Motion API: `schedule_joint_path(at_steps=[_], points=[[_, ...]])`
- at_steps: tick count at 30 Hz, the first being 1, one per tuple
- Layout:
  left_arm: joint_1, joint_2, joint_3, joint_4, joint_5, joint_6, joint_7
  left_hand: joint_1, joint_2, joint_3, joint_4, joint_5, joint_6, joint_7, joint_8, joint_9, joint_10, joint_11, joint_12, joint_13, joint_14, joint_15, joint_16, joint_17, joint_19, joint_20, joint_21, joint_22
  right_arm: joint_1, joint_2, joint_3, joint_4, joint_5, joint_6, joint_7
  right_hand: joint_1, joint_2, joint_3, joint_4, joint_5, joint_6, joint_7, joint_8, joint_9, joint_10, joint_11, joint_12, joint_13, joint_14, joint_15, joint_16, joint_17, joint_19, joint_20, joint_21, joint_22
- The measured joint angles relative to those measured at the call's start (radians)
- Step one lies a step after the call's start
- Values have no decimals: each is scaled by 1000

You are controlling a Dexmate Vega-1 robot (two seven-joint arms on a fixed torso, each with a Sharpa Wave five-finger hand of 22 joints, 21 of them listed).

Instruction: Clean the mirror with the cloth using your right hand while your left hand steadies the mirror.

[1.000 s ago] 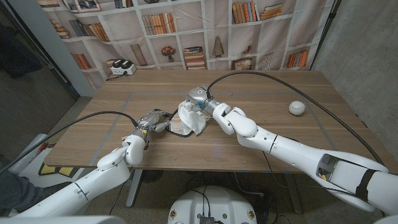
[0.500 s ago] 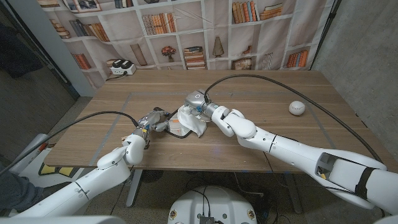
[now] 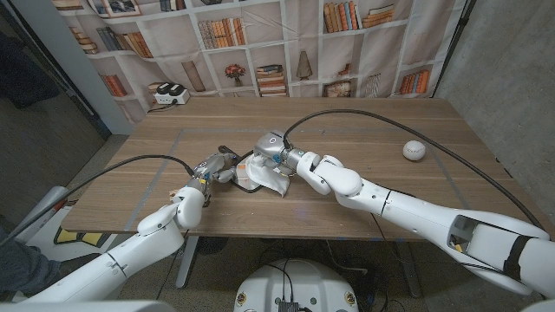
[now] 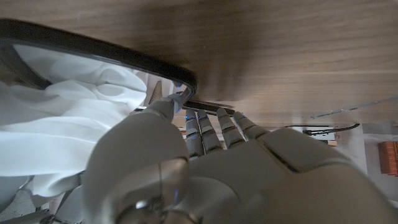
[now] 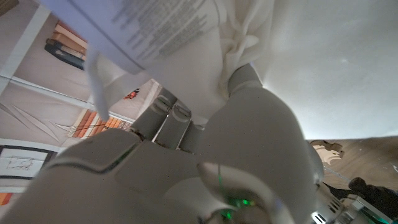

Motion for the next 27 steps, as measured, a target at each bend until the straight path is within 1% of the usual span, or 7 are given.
schedule_joint_path(at_steps=[5,7,11,14,16,21,27], points=[[-4,-5,3,0,0,0,1,-5,-4,20,3,7,0,0,0,0,0,0,0,0,0,0,0,0,0,0,0,-1,1,-2,-11,1,-23,44,-14,0,0,0,0,0,14,11,0,-7,5,5,3,0,-13,0,-11,3,-19,2,0,0],[-5,-6,3,1,0,-2,1,-5,-5,23,6,7,1,1,0,0,0,0,0,0,0,0,0,0,0,0,0,-3,4,0,-17,9,-32,57,-18,0,0,-3,3,0,26,5,0,-11,5,5,3,0,-21,5,-14,3,-23,5,7,-4],[-7,-10,4,2,-1,-4,2,-12,-12,33,7,15,4,4,0,0,0,0,0,0,0,0,0,0,0,0,0,-3,12,9,-23,26,-54,81,-27,0,0,-4,4,0,28,4,0,-14,5,5,3,0,-25,9,-15,2,-29,4,7,-5],[-8,-12,5,2,-1,-5,4,-13,-13,42,9,15,4,4,0,0,0,0,0,0,0,0,0,0,0,0,0,-3,16,15,-26,33,-71,91,-33,-2,2,-4,4,0,28,3,0,-14,5,5,3,0,-25,9,-15,3,-34,9,7,-5],[-8,-14,5,2,-1,-5,5,-13,-13,51,10,20,4,4,0,0,0,0,0,0,0,0,0,0,0,0,0,-3,18,17,-27,36,-79,94,-34,-4,4,-5,4,0,28,3,0,-18,5,5,3,0,-25,9,-15,3,-34,9,9,-5],[-8,-16,6,2,-1,-4,9,-17,-17,57,10,24,4,4,0,0,0,0,0,0,0,0,0,0,0,0,0,-3,22,20,-28,37,-98,94,-34,-7,7,-5,4,0,30,2,-1,-21,5,5,3,0,-25,9,-15,7,-34,9,19,-5],[-12,-19,11,3,3,-2,9,-25,-25,72,11,28,4,4,0,0,6,-6,0,0,0,0,0,0,0,0,0,-3,26,29,-30,36,-121,87,-23,-9,8,-5,4,-1,30,2,-1,-23,5,5,2,0,-40,17,-26,10,-52,12,19,-10]])
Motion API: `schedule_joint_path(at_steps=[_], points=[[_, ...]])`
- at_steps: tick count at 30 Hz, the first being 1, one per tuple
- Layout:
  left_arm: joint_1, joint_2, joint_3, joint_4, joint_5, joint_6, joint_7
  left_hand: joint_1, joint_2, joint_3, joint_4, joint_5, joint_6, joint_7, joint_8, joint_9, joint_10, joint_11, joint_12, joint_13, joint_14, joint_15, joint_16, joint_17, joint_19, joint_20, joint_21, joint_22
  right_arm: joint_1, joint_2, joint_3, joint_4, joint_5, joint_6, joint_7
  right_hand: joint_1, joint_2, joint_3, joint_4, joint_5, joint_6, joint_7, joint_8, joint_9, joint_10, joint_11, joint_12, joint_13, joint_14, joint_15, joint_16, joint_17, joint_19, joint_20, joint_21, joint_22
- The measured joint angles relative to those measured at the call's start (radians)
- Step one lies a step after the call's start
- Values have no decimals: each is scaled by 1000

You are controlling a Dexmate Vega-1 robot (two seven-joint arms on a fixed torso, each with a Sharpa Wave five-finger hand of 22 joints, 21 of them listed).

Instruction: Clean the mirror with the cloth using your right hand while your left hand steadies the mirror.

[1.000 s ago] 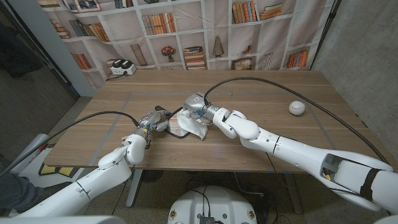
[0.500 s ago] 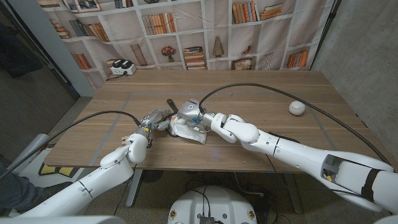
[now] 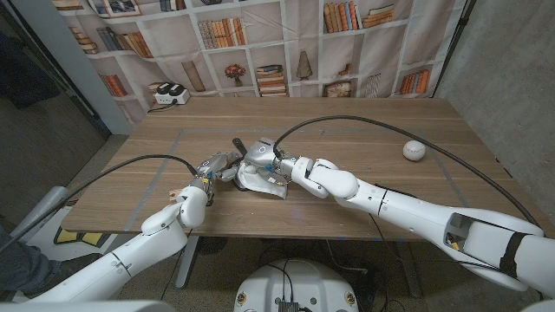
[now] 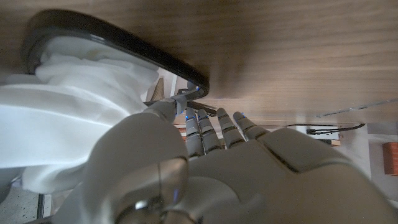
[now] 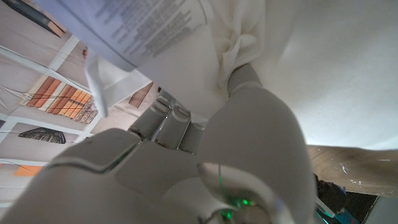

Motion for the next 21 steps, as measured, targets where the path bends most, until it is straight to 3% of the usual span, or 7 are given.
schedule_joint_path(at_steps=[21], points=[[-7,-5,9,14,2,-13,4,-17,-17,51,-6,15,13,2,6,0,0,0,0,0,0,0,0,0,0,0,0,-9,77,90,-57,138,-5,3,73,-5,1,0,0,-3,21,0,-12,-15,-3,-3,9,0,-10,6,-1,17,-18,-3,24,-5]])
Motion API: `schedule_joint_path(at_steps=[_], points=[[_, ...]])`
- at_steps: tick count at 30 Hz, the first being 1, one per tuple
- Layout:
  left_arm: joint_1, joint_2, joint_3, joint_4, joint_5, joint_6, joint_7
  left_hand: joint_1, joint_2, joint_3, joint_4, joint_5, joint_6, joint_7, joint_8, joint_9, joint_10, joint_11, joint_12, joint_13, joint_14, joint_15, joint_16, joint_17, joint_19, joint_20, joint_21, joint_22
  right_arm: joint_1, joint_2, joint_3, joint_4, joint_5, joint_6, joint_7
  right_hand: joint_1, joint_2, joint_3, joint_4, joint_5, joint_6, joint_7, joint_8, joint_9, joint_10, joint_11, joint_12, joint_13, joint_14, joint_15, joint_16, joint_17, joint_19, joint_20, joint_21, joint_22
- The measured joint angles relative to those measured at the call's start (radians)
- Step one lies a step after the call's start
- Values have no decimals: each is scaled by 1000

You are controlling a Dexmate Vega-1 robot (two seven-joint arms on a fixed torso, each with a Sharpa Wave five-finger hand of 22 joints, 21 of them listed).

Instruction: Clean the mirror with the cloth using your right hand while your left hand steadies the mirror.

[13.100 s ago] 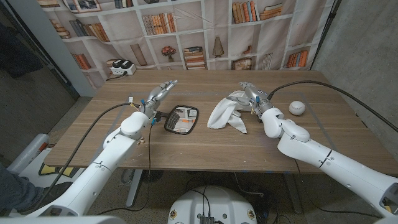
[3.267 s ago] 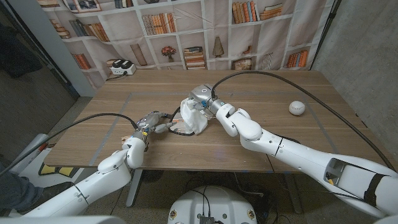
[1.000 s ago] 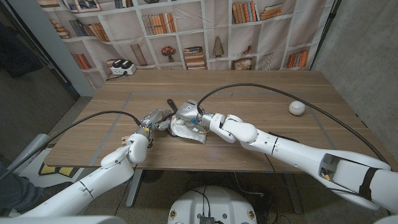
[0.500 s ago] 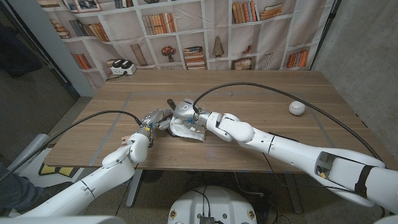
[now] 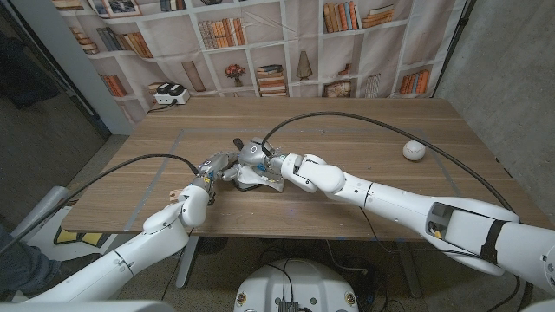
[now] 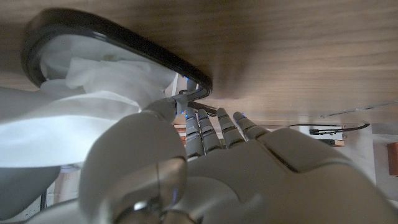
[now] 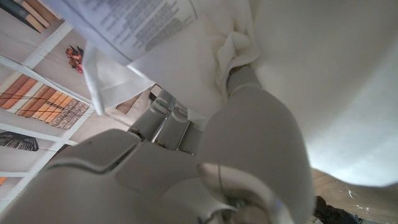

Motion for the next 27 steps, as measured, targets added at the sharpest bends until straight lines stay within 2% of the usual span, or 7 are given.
schedule_joint_path(at_steps=[9,18,27], points=[[9,-1,0,-10,4,9,7,-12,-12,25,-3,7,0,0,0,0,0,0,0,0,0,0,0,0,4,-4,0,0,28,31,-17,63,26,-27,25,0,0,0,0,0,6,2,-6,-4,-2,-2,0,0,0,0,5,7,0,0,11,0],[12,-3,-1,-16,10,20,8,-17,-17,43,-5,15,5,-5,0,0,5,-5,0,0,0,0,0,0,4,-4,0,0,64,76,-36,154,64,-82,34,-7,0,0,0,0,6,1,-11,-13,1,1,4,0,33,-11,24,22,14,5,46,0],[12,-9,3,-17,14,24,12,-29,-29,58,-3,15,6,-6,0,0,9,-9,0,0,0,0,0,0,9,-9,0,0,87,90,-51,190,108,-130,54,-7,0,0,0,-1,6,1,-13,-16,1,1,5,0,39,-9,30,27,21,2,55,0]])
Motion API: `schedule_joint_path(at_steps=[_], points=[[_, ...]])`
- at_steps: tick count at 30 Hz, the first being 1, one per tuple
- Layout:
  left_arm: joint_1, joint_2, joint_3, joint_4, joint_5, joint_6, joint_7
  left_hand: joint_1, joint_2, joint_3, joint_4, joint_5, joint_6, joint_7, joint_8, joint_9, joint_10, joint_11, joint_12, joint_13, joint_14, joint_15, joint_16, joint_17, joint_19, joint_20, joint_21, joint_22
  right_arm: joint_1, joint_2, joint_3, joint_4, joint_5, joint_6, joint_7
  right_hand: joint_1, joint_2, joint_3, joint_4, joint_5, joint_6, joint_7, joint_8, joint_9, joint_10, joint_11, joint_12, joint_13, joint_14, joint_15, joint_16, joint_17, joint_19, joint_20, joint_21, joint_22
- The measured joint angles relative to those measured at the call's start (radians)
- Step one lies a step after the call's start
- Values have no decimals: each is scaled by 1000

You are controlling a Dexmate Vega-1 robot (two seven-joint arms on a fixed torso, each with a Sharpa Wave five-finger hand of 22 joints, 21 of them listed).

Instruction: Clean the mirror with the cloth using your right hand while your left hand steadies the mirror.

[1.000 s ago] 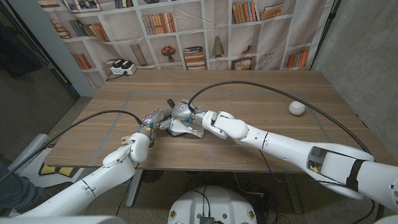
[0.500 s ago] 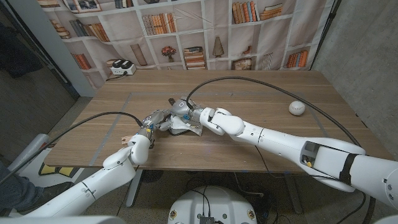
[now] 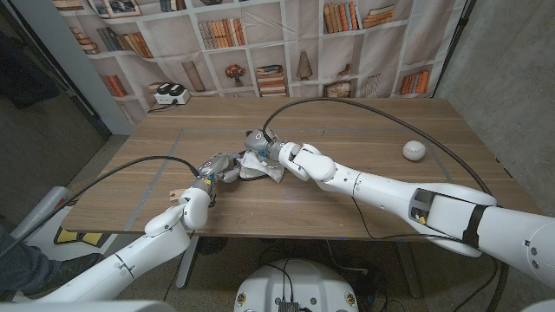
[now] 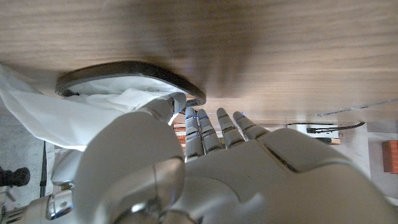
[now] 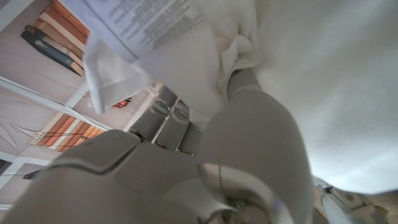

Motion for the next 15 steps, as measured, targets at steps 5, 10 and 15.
schedule_joint_path(at_steps=[5,10,15], points=[[-5,-4,5,4,7,3,4,-20,-7,0,0,-1,5,-5,0,0,1,-1,0,0,0,0,0,0,0,0,0,0,3,-7,-6,-8,20,-17,12,0,0,0,0,0,0,0,-1,0,0,0,0,0,1,1,1,0,0,0,3,-2],[-15,-5,14,7,20,12,4,-120,-74,-41,41,-100,22,-10,0,0,19,-10,5,0,6,1,0,0,0,0,0,0,3,-17,-9,-27,38,-31,24,0,0,2,-2,0,0,0,-2,-4,0,0,0,0,3,-1,1,5,0,0,3,-5],[-25,-5,25,7,37,28,-4,-210,-102,-74,77,-221,105,-15,22,0,87,-21,24,0,46,2,5,0,10,-2,0,0,1,-27,-10,-45,53,-38,33,0,0,3,-3,-2,0,0,-2,-5,-1,-1,2,0,4,-2,1,5,0,0,3,-5]])
